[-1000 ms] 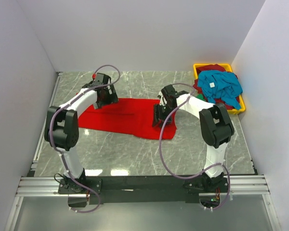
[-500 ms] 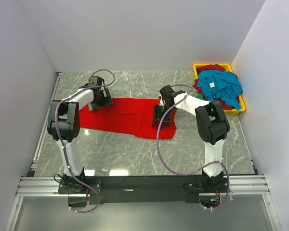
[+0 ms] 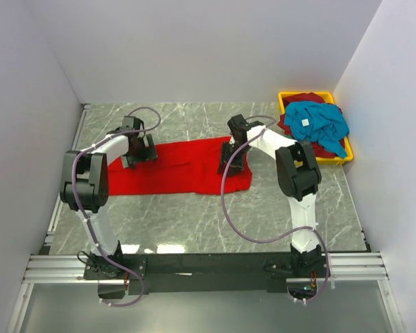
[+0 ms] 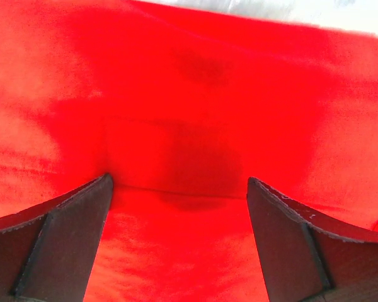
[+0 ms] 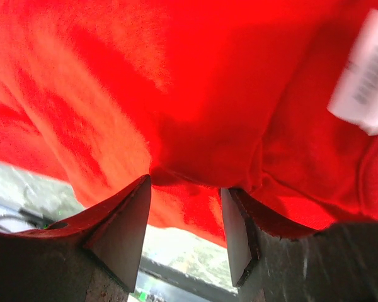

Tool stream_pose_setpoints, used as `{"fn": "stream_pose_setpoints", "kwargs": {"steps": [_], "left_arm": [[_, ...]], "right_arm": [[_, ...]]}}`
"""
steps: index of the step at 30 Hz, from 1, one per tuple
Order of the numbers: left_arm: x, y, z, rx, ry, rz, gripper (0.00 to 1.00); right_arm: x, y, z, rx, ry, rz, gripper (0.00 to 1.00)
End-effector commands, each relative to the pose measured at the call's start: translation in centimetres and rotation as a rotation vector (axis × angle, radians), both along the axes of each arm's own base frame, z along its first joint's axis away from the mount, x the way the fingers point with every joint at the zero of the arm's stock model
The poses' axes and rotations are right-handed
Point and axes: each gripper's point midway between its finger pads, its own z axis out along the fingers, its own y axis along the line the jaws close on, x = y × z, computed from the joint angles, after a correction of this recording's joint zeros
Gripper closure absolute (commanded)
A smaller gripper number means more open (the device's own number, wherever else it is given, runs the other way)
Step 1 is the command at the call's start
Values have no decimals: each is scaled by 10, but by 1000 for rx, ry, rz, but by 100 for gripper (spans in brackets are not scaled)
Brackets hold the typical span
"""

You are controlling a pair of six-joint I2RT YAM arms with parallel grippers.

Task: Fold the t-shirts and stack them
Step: Fold the tshirt

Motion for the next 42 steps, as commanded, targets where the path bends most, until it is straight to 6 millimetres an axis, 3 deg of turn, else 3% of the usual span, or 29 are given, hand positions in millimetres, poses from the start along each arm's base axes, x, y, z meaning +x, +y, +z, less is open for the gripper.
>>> {"fn": "stream_pose_setpoints", "kwargs": {"steps": [1, 2, 4, 7, 8, 10, 11, 16, 20, 22, 23, 26, 30, 31, 32, 34, 37, 42], "left_arm": [[-45, -6, -8, -57, 125, -22, 6], [-48, -9, -7, -76, 127, -24, 6], [-54, -16, -1, -122, 120, -33, 7], [-59, -24, 6, -165, 111, -46, 7], [-59, -25, 9, -170, 104, -51, 7], [-61, -26, 13, -175, 105, -58, 7], [-60, -26, 20, -177, 88, -68, 7], [-53, -28, 50, -183, 19, -101, 7], [-45, -28, 72, -180, -56, -106, 7], [-47, -28, 73, -183, -62, -106, 7], [-46, -27, 74, -181, -70, -104, 7], [-45, -29, 70, -190, -76, -102, 7], [-35, -33, 66, -210, -73, -98, 6], [-32, -33, 66, -211, -76, -93, 6], [-30, -33, 62, -206, -72, -89, 6], [-24, -32, 61, -202, -79, -85, 6], [-20, -26, 48, -205, -45, -66, 6], [-12, -23, 41, -213, -37, -65, 6]], "right_arm": [[34, -34, -37, -193, -57, -57, 44], [50, -37, -28, -209, -97, -70, 44], [56, -41, -30, -245, -88, -68, 44], [81, -46, -23, -269, -117, -85, 43], [95, -42, -13, -254, -154, -89, 43], [102, -45, -17, -271, -149, -92, 43], [112, -43, -13, -266, -170, -95, 43], [124, -39, 0, -229, -216, -84, 43], [130, -28, 32, -155, -309, -55, 42], [134, -25, 45, -130, -358, -45, 42], [139, -24, 64, -111, -410, -47, 42], [138, -18, 95, -64, -495, -26, 42], [121, -12, 116, -12, -533, -21, 42], [111, -13, 108, -11, -508, -24, 42], [105, -10, 115, 5, -518, -24, 42], [95, -2, 110, 32, -501, -21, 42], [75, 2, 85, 29, -432, -15, 42], [64, 3, 61, 28, -373, -23, 42]]}}
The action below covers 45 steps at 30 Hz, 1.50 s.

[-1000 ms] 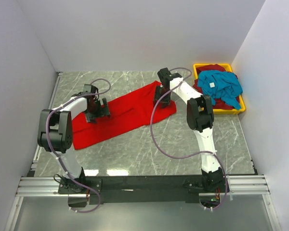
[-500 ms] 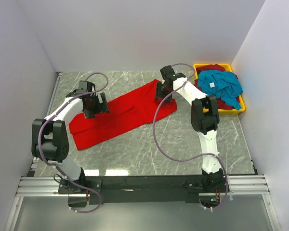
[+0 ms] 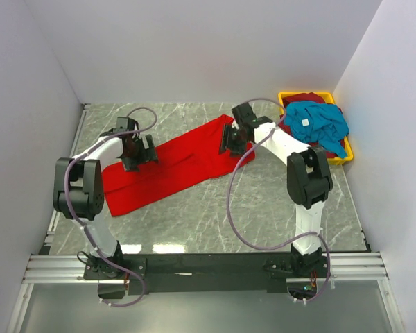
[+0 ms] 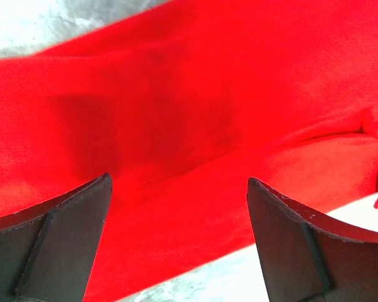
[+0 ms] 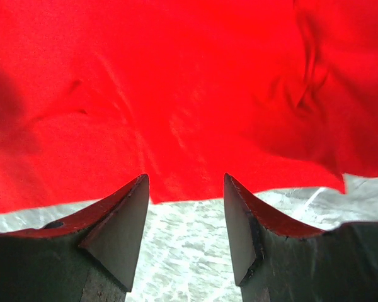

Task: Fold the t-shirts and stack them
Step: Fold the tshirt

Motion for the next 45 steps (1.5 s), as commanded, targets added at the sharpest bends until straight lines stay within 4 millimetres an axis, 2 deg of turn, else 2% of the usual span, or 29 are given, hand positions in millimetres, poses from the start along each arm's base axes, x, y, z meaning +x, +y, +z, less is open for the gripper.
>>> {"fn": "stream_pose_setpoints", "kwargs": {"steps": [1, 7, 10, 18, 23, 29, 30, 31, 32, 33, 37, 45], "left_arm": [[22, -2, 11, -30, -53, -4, 6], [14, -3, -4, -39, -7, -1, 7], [4, -4, -12, -50, 36, 1, 7], [-31, -16, -33, -128, 151, 13, 7], [-60, -18, -45, -147, 216, 33, 8], [-86, -25, -40, -179, 218, 52, 8], [-89, -29, -39, -190, 219, 57, 8], [-92, -32, -34, -199, 204, 53, 8], [-98, -37, -36, -209, 208, 44, 8], [-101, -40, -35, -216, 211, 49, 8], [-115, -54, -31, -221, 205, 27, 8], [-134, -94, -22, -248, 209, -46, 8]], "right_arm": [[-2, 6, -11, 25, 16, -9, 42], [2, 2, -36, -15, 83, -22, 42], [3, -8, -49, -48, 130, -52, 42], [9, -32, -68, -32, 190, -106, 43], [24, -44, -72, -82, 190, -93, 43], [53, -56, -71, -107, 176, -104, 43], [62, -54, -65, -102, 153, -102, 43], [65, -55, -71, -106, 164, -104, 43], [66, -57, -72, -108, 170, -105, 43], [75, -55, -65, -100, 145, -107, 43], [87, -54, -75, -88, 157, -116, 43], [115, -44, -74, -16, 125, -155, 43]]}}
